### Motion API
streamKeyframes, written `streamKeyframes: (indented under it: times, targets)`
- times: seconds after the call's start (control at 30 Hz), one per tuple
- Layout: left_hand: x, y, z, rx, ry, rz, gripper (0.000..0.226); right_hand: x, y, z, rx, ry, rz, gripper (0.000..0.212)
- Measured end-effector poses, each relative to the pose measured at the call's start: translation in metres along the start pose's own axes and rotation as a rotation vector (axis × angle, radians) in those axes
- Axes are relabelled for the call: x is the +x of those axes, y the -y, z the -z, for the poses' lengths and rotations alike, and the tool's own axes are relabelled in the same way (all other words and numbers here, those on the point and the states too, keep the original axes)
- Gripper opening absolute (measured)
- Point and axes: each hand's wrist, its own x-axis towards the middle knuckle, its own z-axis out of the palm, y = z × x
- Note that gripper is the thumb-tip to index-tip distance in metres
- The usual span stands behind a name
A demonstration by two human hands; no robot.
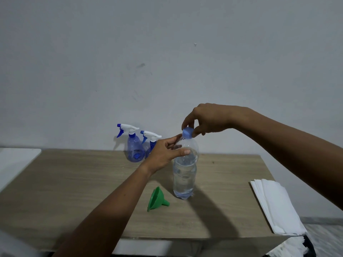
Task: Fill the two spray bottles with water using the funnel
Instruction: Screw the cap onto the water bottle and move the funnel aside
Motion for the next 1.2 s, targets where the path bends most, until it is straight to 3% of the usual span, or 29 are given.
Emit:
streamKeyframes:
  times: [0.07,0.17,0.33,0.43,0.53,0.63,0.73,0.8,0.87,1.03,1.2]
  targets:
    - [0.001,0.0,0.0,-0.007,-0.004,0.001,0.072,0.001,0.004,-0.005,-0.136,-0.046,-0.005,0.024]
    - [0.001,0.002,-0.001,-0.024,-0.019,-0.009,0.069,0.003,0.008,-0.019,-0.262,-0.129,-0.014,0.043]
    - [-0.002,0.0,-0.003,-0.029,-0.018,-0.024,0.066,0.001,0.009,-0.03,-0.268,-0.132,-0.052,0.041]
    - [-0.003,-0.001,0.0,0.006,0.008,-0.007,0.074,-0.002,0.005,-0.039,-0.216,-0.22,-0.065,0.043]
    - [-0.01,0.004,0.001,0.011,0.049,0.043,0.095,-0.01,-0.005,-0.069,0.043,-0.381,-0.106,0.046]
    - [-0.029,0.02,0.008,-0.035,0.027,0.15,0.115,-0.018,-0.002,-0.125,0.505,-0.456,-0.185,0.075]
    - [-0.046,0.046,0.021,0.092,0.022,0.265,0.113,-0.016,0.016,-0.176,0.844,-0.497,-0.199,0.106]
    - [-0.057,0.061,0.025,0.263,0.024,0.32,0.104,-0.01,0.027,-0.199,0.969,-0.552,-0.226,0.115]
    - [-0.066,0.077,0.026,0.442,0.024,0.344,0.099,-0.003,0.034,-0.216,1.021,-0.605,-0.29,0.112]
    - [-0.072,0.104,0.023,0.869,0.164,0.369,0.105,0.005,0.035,-0.242,1.079,-0.665,-0.396,0.079]
    - [-0.068,0.111,0.024,1.015,0.241,0.361,0.119,0.007,0.036,-0.243,1.121,-0.682,-0.404,0.076]
